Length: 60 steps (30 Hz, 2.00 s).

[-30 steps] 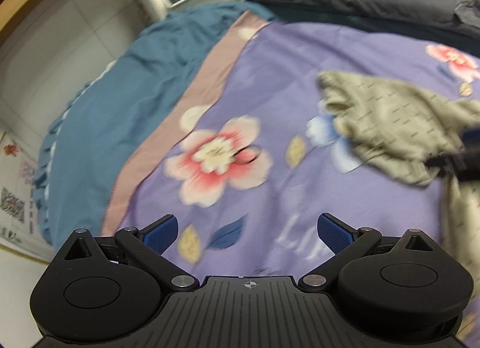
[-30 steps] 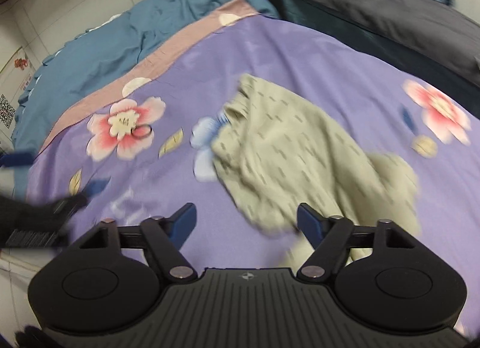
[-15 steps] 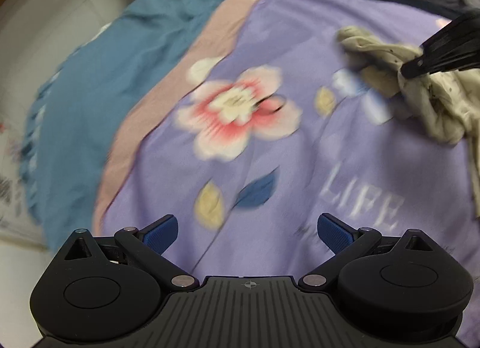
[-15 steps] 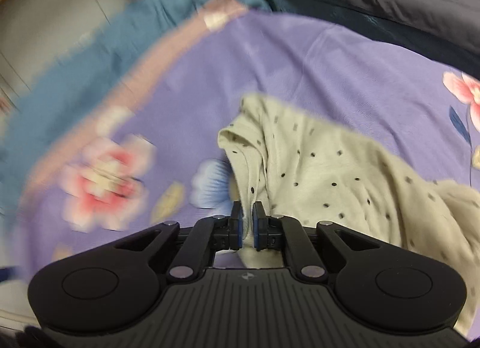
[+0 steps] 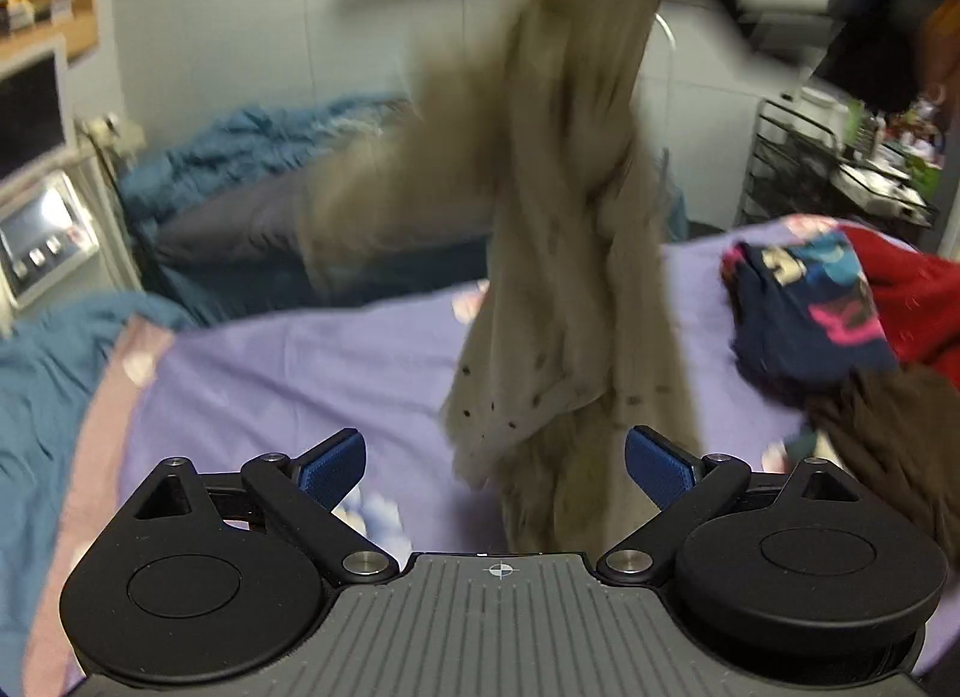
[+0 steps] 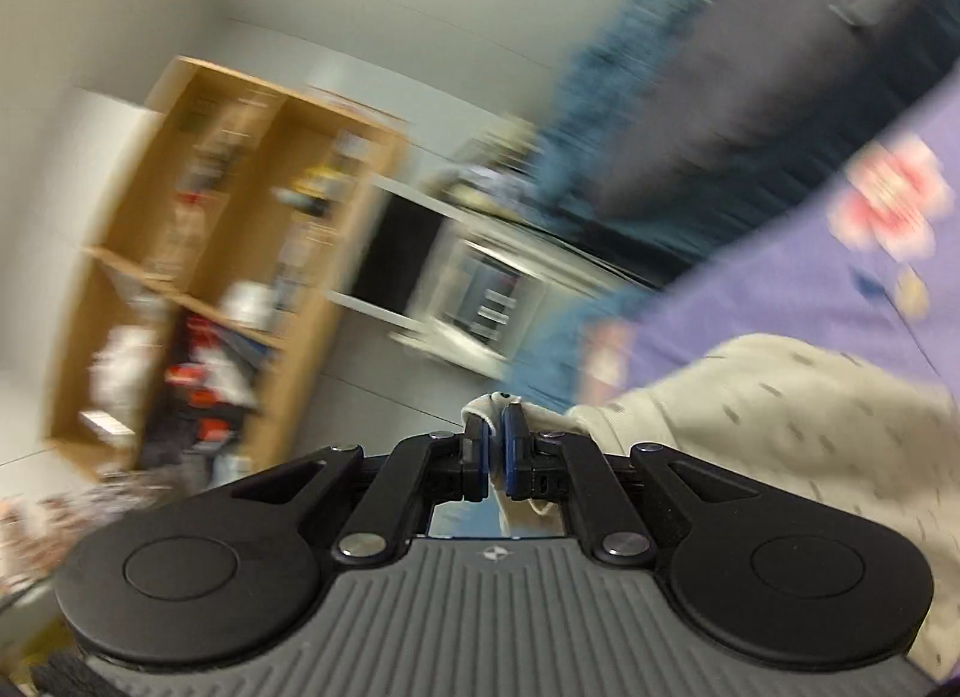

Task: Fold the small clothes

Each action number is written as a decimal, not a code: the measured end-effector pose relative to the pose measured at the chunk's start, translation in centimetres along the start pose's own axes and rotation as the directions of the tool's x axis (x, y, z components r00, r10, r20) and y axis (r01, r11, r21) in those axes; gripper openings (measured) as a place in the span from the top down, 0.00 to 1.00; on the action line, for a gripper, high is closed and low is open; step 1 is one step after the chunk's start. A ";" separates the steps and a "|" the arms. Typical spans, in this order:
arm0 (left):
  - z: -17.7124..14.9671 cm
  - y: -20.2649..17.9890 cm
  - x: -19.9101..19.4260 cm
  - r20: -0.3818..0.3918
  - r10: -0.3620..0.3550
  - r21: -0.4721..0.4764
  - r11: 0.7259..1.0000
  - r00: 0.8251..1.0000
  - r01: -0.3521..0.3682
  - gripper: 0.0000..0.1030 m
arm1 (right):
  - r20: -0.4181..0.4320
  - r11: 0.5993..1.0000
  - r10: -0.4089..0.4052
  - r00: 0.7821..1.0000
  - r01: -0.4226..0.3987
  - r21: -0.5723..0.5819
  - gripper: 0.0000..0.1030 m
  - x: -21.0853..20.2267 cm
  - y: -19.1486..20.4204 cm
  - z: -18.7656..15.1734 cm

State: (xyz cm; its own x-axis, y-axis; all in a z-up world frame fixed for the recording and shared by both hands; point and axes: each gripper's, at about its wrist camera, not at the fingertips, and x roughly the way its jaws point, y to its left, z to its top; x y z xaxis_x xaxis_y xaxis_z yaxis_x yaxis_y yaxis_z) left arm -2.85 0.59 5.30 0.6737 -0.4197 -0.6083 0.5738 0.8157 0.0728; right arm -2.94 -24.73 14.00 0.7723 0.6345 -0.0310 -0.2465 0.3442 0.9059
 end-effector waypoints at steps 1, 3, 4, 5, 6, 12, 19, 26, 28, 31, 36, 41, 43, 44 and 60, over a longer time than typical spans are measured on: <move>0.8 -0.6 0.0 0.008 0.017 0.001 1.000 1.000 -0.017 0.00 | 0.021 0.997 0.061 0.998 -0.060 -0.040 0.93 -1.5 1.9 0.4; 2.6 -0.7 -0.5 0.046 0.010 -0.008 1.000 0.999 -0.010 0.00 | 0.045 0.979 0.150 0.988 -0.143 -0.145 0.94 -3.9 5.3 1.3; 3.3 -0.5 -1.1 0.076 0.001 -0.020 1.000 0.997 0.001 0.00 | 0.062 0.965 0.188 0.980 -0.172 -0.200 0.94 -4.7 6.7 1.9; 4.1 -0.3 -1.5 0.103 -0.012 -0.031 0.999 0.995 0.015 0.00 | 0.082 0.950 0.216 0.973 -0.190 -0.248 0.94 -5.4 7.7 2.7; 4.7 0.0 -1.8 0.126 -0.029 -0.044 0.998 0.992 0.034 0.00 | 0.113 0.939 0.220 0.969 -0.179 -0.294 0.94 -6.0 8.4 3.1; 5.1 1.4 0.4 0.049 -0.085 -0.088 0.992 0.995 0.089 0.00 | 0.249 0.918 -0.263 0.932 0.321 -0.232 0.49 -1.9 1.9 4.8; -3.0 6.5 8.4 -0.354 0.033 -0.376 0.910 0.935 -0.175 0.00 | -0.011 0.674 -0.738 0.675 0.736 -0.061 0.22 2.0 -13.7 -0.2; -9.2 10.2 8.3 -0.495 0.091 -0.404 0.857 0.864 -0.321 0.00 | -0.332 0.592 -0.778 0.534 0.799 -0.103 0.23 -0.4 -20.6 -9.2; -9.5 9.8 8.7 -0.500 0.039 -0.440 0.849 0.865 -0.292 0.00 | -0.369 0.588 -0.755 0.542 0.808 -0.018 0.23 -1.4 -21.4 -10.5; -9.0 8.0 10.7 -0.502 -0.023 -0.454 0.858 0.865 -0.241 0.00 | -0.375 0.569 -0.730 0.572 0.812 0.130 0.23 -2.0 -22.4 -11.6; -8.0 4.0 16.7 -0.564 -0.052 -0.358 0.914 0.824 -0.188 0.00 | -0.305 0.494 -0.777 0.550 0.834 0.244 0.22 -0.5 -24.8 -10.6; -9.0 1.3 20.0 -0.610 -0.007 -0.236 0.956 0.793 -0.173 0.00 | -0.425 0.515 -0.705 0.568 0.822 0.244 0.79 2.7 -26.6 -12.6; -8.9 1.8 19.3 -0.593 -0.025 -0.246 0.957 0.805 -0.152 0.21 | -0.382 0.519 -0.744 0.549 0.834 0.187 0.93 2.7 -25.7 -13.2; -8.8 2.5 18.7 -0.585 -0.035 -0.260 0.954 0.811 -0.147 0.30 | -0.350 0.524 -0.757 0.552 0.832 0.181 0.93 2.3 -24.9 -13.1; 0.5 25.4 8.2 -0.339 0.356 -0.406 0.779 0.871 -0.477 0.45 | 0.286 0.611 -0.754 0.591 0.791 -0.025 0.95 -6.2 -12.0 2.6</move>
State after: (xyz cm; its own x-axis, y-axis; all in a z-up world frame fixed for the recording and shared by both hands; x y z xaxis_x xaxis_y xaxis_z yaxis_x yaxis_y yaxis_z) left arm 17.54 17.66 2.55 0.6335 0.0600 -0.7714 -0.0632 0.9977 0.0257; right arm -3.25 -34.55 4.44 0.8099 -0.0820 -0.5808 0.4456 0.7299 0.5184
